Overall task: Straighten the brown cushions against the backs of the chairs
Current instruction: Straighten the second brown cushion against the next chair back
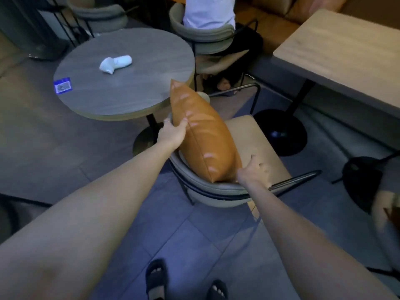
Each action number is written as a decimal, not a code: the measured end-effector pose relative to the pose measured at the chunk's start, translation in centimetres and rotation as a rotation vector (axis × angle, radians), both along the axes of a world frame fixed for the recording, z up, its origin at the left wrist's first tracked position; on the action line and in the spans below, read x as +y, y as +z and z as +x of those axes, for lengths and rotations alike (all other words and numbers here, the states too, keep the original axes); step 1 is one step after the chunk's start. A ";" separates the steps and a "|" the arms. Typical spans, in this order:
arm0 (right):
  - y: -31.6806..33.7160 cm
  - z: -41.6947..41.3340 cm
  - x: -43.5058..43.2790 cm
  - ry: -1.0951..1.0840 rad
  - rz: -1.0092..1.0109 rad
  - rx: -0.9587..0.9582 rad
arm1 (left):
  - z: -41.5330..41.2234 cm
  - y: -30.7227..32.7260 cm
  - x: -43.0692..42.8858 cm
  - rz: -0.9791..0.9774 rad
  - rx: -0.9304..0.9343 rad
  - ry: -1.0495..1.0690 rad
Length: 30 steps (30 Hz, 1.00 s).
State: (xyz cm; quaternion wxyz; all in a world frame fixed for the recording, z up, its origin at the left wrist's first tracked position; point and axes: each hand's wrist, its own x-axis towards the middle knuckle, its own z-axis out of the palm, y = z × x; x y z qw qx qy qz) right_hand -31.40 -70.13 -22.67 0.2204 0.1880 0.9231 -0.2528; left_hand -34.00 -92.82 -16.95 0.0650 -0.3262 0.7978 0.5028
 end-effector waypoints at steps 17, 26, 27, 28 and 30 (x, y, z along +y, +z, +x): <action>-6.5 0.6 -1.0 -0.827 -0.415 -0.045 | -8.3 -5.8 -4.2 0.206 -0.143 -0.100; -9.0 -4.7 7.8 -0.687 -0.389 -0.022 | -8.4 -6.3 1.4 0.245 -0.146 -0.020; -8.8 -5.2 9.0 -0.683 -0.381 -0.020 | -8.4 -6.2 2.6 0.243 -0.154 -0.003; -8.4 -5.7 10.2 -0.682 -0.376 -0.014 | -8.4 -6.3 3.7 0.240 -0.164 0.011; -7.5 -6.9 12.6 -0.668 -0.344 0.004 | -8.5 -6.3 6.0 0.230 -0.185 0.025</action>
